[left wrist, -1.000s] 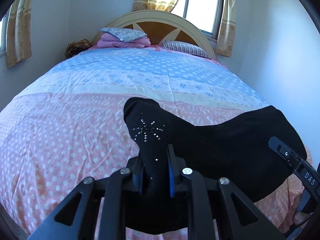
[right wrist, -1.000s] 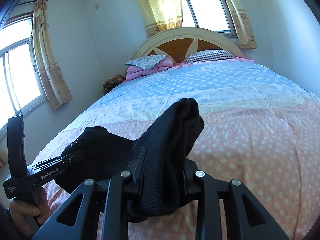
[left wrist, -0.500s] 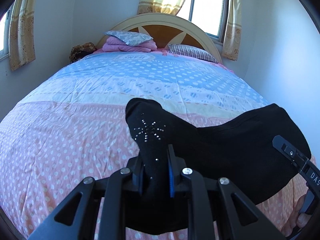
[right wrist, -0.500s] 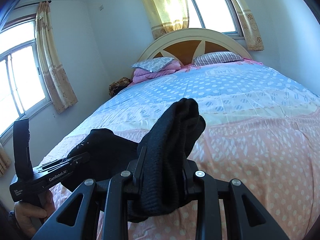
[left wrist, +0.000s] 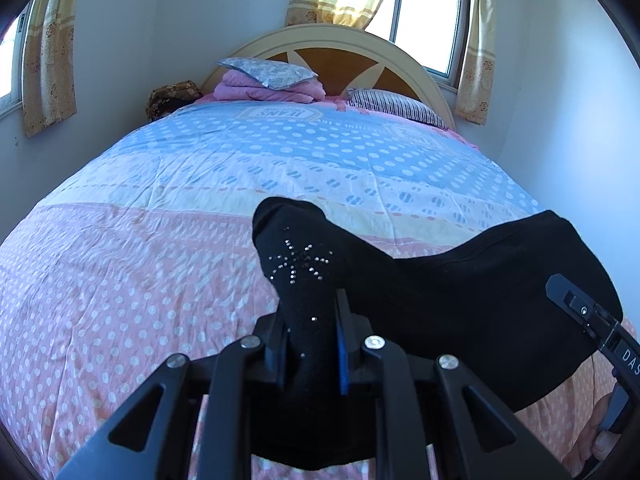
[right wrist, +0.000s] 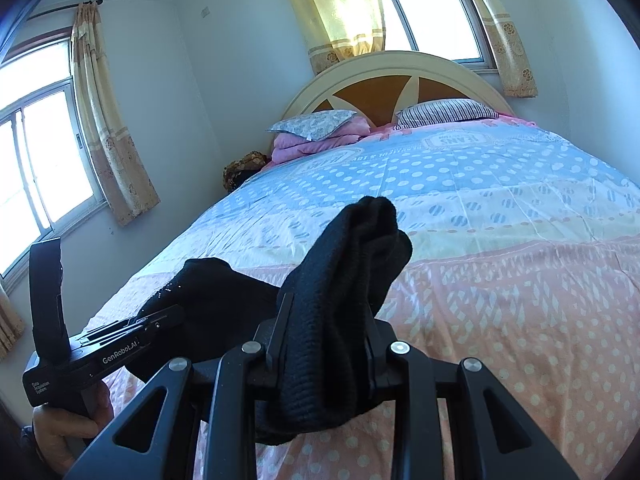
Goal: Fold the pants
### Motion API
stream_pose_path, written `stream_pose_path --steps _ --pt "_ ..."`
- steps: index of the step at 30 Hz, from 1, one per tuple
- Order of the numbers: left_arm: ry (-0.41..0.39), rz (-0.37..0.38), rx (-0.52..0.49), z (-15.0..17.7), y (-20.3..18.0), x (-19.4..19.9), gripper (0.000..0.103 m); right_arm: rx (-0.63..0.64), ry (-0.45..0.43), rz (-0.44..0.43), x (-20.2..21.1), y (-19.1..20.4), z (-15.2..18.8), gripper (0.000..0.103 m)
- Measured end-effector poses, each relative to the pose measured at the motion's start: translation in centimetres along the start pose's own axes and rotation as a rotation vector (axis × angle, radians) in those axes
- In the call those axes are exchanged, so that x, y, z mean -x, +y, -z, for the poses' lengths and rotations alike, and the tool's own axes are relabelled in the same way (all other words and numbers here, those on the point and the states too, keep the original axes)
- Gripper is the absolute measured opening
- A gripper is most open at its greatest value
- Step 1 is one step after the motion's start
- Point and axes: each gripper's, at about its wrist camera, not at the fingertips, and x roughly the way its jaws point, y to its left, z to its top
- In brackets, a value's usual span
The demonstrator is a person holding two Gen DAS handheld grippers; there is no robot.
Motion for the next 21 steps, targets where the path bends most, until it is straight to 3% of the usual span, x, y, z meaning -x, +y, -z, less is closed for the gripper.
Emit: stream_pose_path --steps 11,21 --pt "-0.014 -0.057 0.006 -2.0 2.4 -0.9 0.019 0.003 0.017 -0.046 -3.6 1.7 -1.3 0.029" --pt "-0.055 -0.183 -0.005 -4.0 5.8 -3.4 0.019 -0.014 0.010 -0.114 -10.0 3.7 -2.3 0.029"
